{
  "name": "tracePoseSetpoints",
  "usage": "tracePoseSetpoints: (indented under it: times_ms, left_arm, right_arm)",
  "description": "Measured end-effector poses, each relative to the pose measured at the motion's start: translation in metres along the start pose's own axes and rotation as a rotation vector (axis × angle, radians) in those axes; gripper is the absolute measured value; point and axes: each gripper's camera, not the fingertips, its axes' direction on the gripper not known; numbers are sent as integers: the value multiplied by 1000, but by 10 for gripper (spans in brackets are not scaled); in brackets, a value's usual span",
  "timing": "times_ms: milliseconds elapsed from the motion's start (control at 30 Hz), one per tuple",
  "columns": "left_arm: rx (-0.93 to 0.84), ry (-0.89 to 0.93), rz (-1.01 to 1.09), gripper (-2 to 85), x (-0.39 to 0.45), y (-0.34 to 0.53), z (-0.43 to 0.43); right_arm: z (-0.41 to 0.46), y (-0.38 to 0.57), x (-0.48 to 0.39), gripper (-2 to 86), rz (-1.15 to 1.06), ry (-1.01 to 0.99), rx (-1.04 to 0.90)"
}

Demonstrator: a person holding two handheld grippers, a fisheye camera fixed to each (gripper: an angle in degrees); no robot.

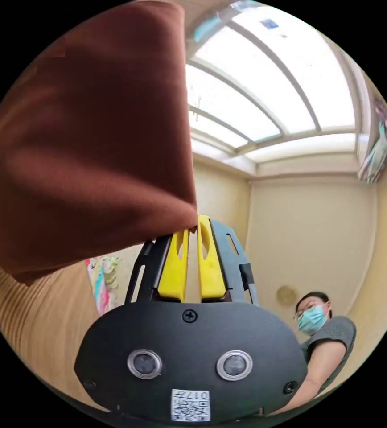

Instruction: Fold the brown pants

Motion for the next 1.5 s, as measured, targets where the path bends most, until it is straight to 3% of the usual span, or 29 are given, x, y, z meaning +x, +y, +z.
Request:
tracePoseSetpoints:
  times_ms: [67,133,167,233,300,367,500,633,700,767,867,933,1033,1100,1233,1400,1500]
  left_arm:
    - [-413,-123,278,33,78,6,85]
    - [-722,-95,444,34,122,41,151]
    - [-905,-53,498,34,138,70,189]
    - [-1104,-50,506,36,142,114,237]
    - [-1247,-138,481,37,127,163,275]
    - [-1466,-346,468,37,87,237,306]
    - [-1650,-517,346,28,6,350,317]
    - [-1824,-876,132,16,-98,459,309]
    - [-1656,-1055,34,25,-127,460,295]
    - [-1200,-1004,-137,33,-132,415,260]
    - [-716,-953,-212,41,-125,357,209]
    - [-617,-1038,-215,54,-133,327,194]
    - [-544,-1310,-216,115,-157,282,175]
    - [-438,-1359,-280,136,-173,261,147]
    - [-271,-1207,-481,161,-212,250,74]
    - [-400,-1080,-583,154,-270,284,34]
    - [-359,-998,-589,126,-279,303,7]
  right_arm:
    - [4,-3,11,4,14,-13,-12]
    - [4,-7,23,4,23,-19,-20]
    - [3,-8,26,4,22,-17,-18]
    - [-4,-12,37,5,19,5,7]
    - [-9,-13,49,5,31,15,29]
    - [-9,-13,63,4,52,10,34]
    - [0,-12,93,4,91,5,5]
    - [9,-12,109,4,95,6,4]
    - [14,-13,111,3,80,12,2]
    - [19,-14,114,3,69,22,-4]
    - [30,-14,119,3,49,38,-22]
    - [39,-12,126,3,33,63,-41]
    - [51,-2,143,4,37,80,-44]
    - [59,6,156,4,55,76,-47]
    - [84,24,180,3,63,104,-90]
    - [103,40,203,3,52,157,-133]
    - [110,51,223,3,64,177,-137]
